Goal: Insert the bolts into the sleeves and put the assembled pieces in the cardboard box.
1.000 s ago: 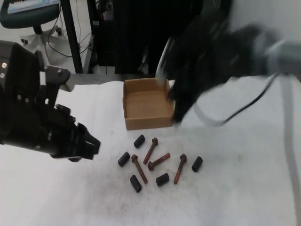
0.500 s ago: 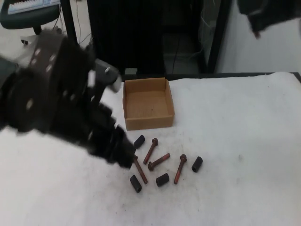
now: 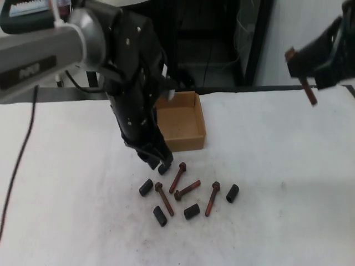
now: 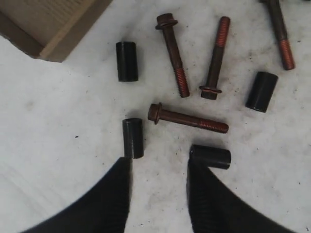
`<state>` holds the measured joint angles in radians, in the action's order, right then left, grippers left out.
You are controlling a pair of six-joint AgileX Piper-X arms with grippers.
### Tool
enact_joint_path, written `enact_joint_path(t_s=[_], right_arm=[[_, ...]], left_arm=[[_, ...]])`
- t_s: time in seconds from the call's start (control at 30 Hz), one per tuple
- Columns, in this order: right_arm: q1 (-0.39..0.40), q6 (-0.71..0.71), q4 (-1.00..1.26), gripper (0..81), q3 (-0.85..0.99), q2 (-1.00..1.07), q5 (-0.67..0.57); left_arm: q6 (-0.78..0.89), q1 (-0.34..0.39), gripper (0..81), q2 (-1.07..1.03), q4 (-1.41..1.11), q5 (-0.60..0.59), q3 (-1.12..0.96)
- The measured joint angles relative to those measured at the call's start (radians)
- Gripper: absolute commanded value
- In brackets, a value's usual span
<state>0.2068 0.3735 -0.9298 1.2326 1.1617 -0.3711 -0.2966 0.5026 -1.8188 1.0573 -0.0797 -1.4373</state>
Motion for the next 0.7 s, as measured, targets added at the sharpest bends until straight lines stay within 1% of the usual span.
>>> enact_joint_path(t_s=[0.03,0.27,0.53,0.7], right_arm=[[-0.005,0.0,-0.006,0.8,-0.017,0.0,0.006],[-0.007,0.0,-0.007,0.8,-0.035,0.0,0.005],[-0.007,0.0,-0.007,0.8,-0.035,0.0,-0.003],[-0.007,0.0,-0.007,0.8,-0.035,0.0,-0.017]], left_arm=[[0.006,0.0,45.2,-0.012,0.0,0.005,-0.002],[0.025,0.0,45.2,-0.093,0.012,0.01,-0.002],[-0.006,0.0,45.2,-0.147,0.024,0.11,-0.002],[-0.019,0.0,45.2,-0.171,0.017,0.126,-0.002]])
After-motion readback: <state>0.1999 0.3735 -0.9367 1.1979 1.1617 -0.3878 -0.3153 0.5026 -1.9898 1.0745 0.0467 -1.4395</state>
